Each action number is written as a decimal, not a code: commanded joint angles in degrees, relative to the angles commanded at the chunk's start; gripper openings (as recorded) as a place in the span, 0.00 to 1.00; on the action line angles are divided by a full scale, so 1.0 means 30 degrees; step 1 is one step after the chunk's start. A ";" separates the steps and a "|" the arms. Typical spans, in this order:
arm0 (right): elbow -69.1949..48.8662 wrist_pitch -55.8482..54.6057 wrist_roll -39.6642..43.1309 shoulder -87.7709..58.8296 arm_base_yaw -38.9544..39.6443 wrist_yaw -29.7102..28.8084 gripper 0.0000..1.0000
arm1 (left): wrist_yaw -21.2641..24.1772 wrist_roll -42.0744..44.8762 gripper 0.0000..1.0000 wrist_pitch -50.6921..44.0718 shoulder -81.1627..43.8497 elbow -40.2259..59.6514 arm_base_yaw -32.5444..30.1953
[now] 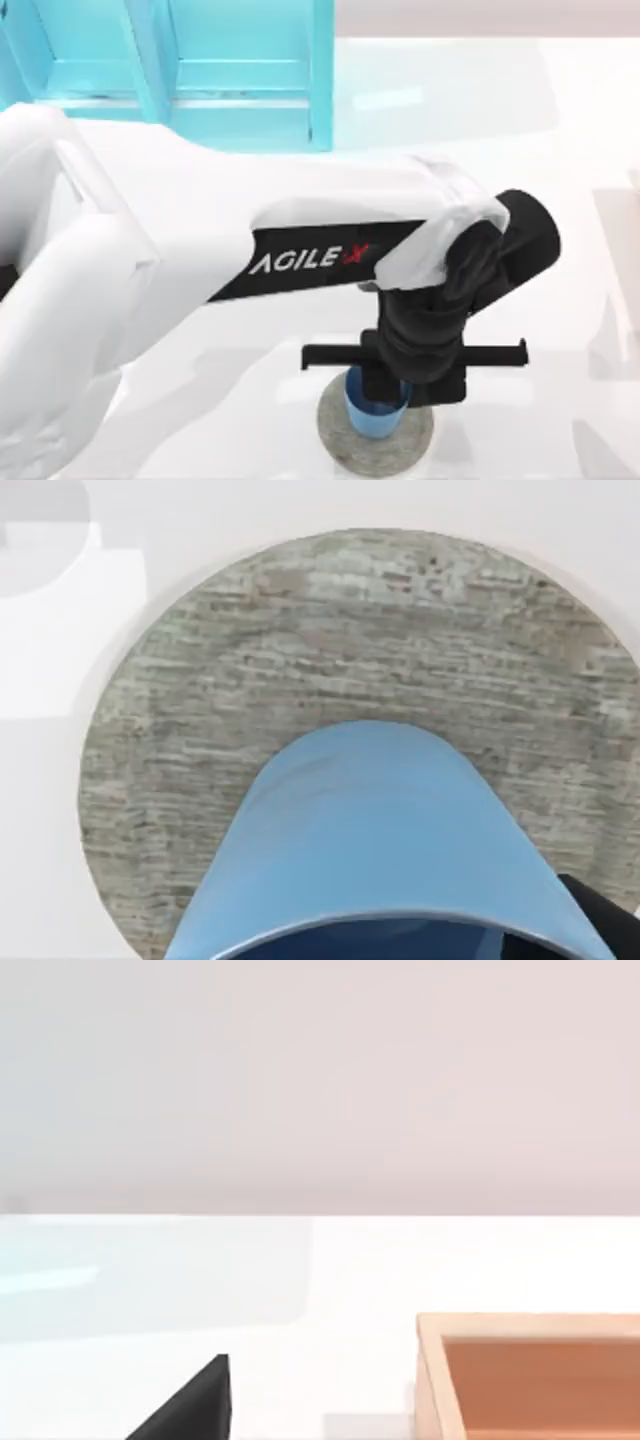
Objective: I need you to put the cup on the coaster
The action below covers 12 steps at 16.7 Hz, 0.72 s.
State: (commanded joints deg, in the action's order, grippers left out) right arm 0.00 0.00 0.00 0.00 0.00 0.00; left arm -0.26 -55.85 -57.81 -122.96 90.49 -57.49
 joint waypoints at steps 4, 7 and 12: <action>0.0000 0.0000 0.0000 0.0000 0.0000 0.0000 1.00 | 0.0000 0.0000 0.38 0.0000 0.0000 0.0000 0.0000; 0.0000 0.0000 0.0000 0.0000 0.0000 0.0000 1.00 | 0.0000 0.0000 0.60 0.0000 0.0000 0.0000 0.0000; 0.0000 0.0000 0.0000 0.0000 0.0000 0.0000 1.00 | 0.0000 0.0000 0.98 0.0000 0.0000 0.0000 0.0000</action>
State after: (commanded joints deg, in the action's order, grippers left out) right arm 0.00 0.00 0.00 0.00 0.00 0.00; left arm -0.26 -55.85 -57.81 -122.96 90.49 -57.49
